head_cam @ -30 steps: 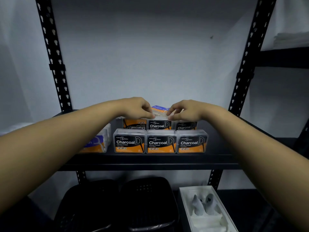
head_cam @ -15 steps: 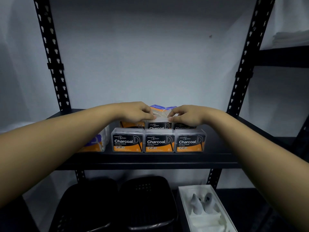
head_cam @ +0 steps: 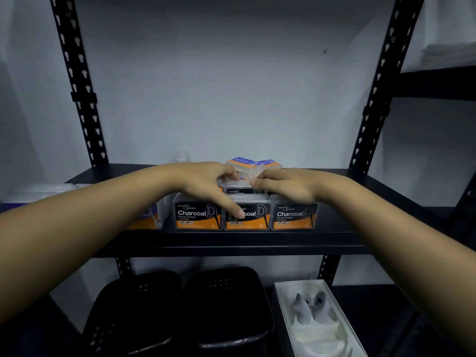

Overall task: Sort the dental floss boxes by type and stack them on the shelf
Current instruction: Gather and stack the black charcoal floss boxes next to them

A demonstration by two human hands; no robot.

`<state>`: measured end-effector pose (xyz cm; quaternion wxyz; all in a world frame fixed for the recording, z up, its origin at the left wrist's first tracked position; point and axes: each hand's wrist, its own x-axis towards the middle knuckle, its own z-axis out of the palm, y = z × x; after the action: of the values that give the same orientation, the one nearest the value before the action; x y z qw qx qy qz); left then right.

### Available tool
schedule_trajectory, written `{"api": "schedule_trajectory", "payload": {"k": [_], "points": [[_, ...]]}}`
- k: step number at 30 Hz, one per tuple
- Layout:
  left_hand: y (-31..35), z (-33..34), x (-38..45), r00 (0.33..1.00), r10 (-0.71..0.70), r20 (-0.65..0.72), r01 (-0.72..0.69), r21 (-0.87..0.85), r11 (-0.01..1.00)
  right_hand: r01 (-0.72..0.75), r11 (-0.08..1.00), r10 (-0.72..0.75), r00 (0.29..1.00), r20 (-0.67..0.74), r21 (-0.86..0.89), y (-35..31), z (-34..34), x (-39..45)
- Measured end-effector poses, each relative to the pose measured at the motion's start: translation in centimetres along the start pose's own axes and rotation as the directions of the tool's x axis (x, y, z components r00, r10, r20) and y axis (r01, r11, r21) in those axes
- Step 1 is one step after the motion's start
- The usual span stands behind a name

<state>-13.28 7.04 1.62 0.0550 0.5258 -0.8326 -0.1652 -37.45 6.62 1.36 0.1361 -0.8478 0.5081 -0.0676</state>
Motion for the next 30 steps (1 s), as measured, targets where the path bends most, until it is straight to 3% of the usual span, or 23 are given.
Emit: {"api": "schedule_trajectory", "payload": {"k": [11, 19, 23, 30], "points": [[0.0, 0.7, -0.7, 0.991, 0.080, -0.107, -0.080, 0.007, 0.997, 0.038, 0.991, -0.064, 0.976, -0.210, -0.129, 0.5, 2.7, -0.3], [-0.3, 0.7, -2.5, 0.995, 0.030, -0.093, -0.008, 0.222, 0.975, 0.062, 0.987, -0.100, 0.958, -0.269, -0.146, 0.3, 2.9, -0.5], [-0.9, 1.8, -2.0, 0.982, 0.035, -0.184, -0.012, 0.124, 0.992, 0.090, 0.984, -0.129, 0.952, -0.277, -0.152, 0.3, 2.9, -0.4], [-0.7, 1.9, -2.1, 0.978, 0.033, -0.205, -0.015, 0.089, 0.996, 0.157, 0.973, -0.197, 0.946, -0.256, -0.168, 0.8, 2.8, -0.1]]}}
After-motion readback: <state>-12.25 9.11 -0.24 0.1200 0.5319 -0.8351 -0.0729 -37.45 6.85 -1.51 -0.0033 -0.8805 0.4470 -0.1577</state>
